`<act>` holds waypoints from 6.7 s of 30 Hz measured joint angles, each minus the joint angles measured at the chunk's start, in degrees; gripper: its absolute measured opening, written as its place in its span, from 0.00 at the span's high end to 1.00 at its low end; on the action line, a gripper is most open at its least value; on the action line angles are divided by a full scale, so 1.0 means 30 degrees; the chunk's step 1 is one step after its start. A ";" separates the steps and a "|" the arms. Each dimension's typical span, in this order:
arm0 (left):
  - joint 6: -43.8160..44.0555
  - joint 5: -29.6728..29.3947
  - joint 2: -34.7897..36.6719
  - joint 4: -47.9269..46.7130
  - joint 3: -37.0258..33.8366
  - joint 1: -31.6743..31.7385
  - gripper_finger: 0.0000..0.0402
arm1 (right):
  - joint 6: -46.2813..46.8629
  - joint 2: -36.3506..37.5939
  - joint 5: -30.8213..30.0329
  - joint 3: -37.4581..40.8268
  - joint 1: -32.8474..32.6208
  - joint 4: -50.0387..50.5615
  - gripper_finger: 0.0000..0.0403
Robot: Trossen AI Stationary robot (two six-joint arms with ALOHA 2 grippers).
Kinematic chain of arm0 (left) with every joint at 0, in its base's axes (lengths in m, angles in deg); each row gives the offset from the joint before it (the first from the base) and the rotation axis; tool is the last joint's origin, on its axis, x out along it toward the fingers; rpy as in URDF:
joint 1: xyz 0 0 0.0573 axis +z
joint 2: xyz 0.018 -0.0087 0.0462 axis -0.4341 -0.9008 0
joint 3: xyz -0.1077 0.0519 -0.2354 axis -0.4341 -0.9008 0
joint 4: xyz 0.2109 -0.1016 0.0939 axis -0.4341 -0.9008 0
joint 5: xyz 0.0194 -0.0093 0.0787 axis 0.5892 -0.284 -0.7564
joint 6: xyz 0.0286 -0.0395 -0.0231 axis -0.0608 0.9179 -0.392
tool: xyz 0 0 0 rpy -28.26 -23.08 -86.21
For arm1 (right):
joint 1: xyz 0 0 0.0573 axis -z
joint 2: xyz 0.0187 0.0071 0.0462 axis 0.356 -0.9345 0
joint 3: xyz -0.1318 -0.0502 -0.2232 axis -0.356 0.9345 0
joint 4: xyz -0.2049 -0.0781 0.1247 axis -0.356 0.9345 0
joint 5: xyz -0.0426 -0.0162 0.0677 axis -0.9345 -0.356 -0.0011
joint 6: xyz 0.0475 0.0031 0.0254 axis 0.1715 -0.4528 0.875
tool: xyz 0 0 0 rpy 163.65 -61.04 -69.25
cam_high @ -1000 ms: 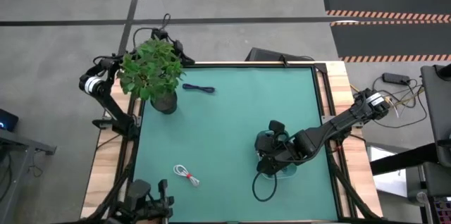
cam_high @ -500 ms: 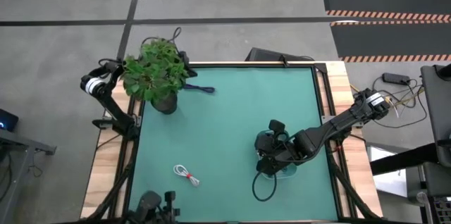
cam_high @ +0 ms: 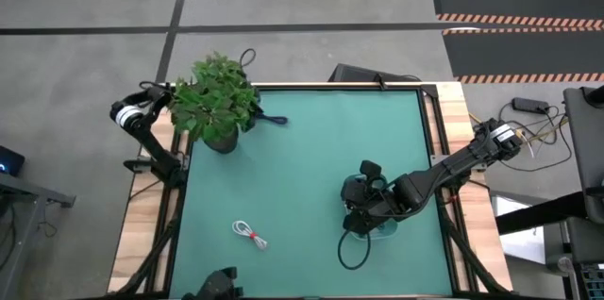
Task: Pick and place USB-C Cables
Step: Put the violet charger cable into the blue bin
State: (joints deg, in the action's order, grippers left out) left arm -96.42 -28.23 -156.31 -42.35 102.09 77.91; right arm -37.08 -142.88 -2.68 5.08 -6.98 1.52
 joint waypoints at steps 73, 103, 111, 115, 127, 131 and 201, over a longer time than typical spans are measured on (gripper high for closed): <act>-0.1024 -0.7112 0.9583 0.0887 -0.0411 0.1599 0.97 | 0.0066 0.0000 0.0189 0.0000 -0.0015 -0.0153 0.83; 0.3872 -0.7351 0.9325 0.4006 0.3992 0.4280 0.97 | 0.0072 0.0000 0.0182 0.0000 -0.0022 -0.0261 0.83; 0.3391 -0.7351 0.9274 0.4049 0.7468 0.4359 0.97 | 0.0066 0.0000 0.0182 0.0000 -0.0022 -0.0299 0.83; 0.3523 -0.7344 0.9553 0.4000 0.9094 0.4359 0.97 | 0.0068 0.0000 0.0182 0.0000 -0.0022 -0.0299 0.83; 0.6374 -0.3313 1.0270 0.2534 1.1469 0.3961 0.97 | 0.0073 0.0000 0.0182 0.0000 -0.0022 -0.0313 0.83; 0.7173 -0.2303 1.1256 0.2335 1.1150 0.2894 0.97 | 0.0073 0.0000 0.0175 0.0000 -0.0022 -0.0358 0.83; 0.6994 -0.5451 1.1917 0.2114 0.6435 -2.2508 0.97 | -0.0143 0.0000 0.0032 0.0565 -0.0022 -0.0711 0.83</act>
State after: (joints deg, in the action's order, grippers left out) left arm -75.44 -44.58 -120.57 -36.00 121.39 10.38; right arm -37.51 -142.88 -2.58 6.78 -7.04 -0.61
